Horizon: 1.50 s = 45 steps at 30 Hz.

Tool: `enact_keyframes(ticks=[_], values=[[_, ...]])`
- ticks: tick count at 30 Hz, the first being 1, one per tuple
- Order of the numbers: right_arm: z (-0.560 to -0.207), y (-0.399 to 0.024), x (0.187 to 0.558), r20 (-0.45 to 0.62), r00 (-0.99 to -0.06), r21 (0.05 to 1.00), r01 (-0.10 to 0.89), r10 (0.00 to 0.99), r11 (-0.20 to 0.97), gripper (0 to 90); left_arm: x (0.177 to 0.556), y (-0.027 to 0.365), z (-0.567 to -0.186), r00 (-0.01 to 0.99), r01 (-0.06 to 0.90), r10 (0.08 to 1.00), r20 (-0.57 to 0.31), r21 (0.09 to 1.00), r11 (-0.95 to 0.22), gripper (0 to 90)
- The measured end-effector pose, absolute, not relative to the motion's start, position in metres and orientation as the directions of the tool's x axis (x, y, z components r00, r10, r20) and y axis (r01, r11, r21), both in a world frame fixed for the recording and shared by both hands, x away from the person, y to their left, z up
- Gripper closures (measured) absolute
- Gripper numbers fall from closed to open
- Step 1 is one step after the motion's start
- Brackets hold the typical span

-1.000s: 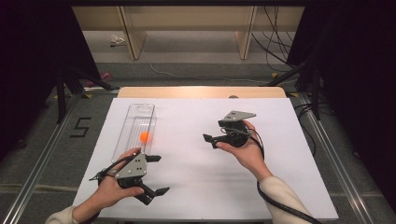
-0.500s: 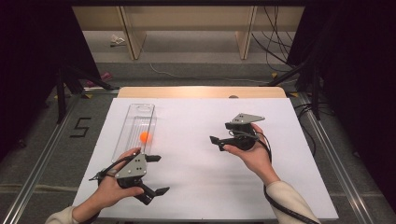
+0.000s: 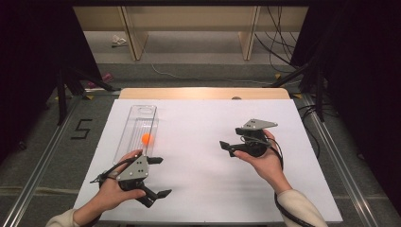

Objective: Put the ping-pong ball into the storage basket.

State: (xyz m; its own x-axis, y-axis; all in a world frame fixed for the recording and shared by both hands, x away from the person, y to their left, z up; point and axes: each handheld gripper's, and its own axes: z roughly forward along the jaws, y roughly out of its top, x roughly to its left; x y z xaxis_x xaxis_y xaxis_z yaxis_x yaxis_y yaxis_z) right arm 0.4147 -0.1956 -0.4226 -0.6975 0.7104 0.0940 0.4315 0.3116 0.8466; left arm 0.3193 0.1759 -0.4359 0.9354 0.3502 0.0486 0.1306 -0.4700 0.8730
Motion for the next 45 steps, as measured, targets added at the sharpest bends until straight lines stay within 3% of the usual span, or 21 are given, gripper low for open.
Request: enact_keyframes(ticks=[45], values=[[-0.426,-0.256,0.372,0.106,-0.627,0.846,0.465,0.772,0.262,16.4,0.32,0.177,-0.436,0.932,0.136,0.36,0.047,0.875,-0.465,0.0]])
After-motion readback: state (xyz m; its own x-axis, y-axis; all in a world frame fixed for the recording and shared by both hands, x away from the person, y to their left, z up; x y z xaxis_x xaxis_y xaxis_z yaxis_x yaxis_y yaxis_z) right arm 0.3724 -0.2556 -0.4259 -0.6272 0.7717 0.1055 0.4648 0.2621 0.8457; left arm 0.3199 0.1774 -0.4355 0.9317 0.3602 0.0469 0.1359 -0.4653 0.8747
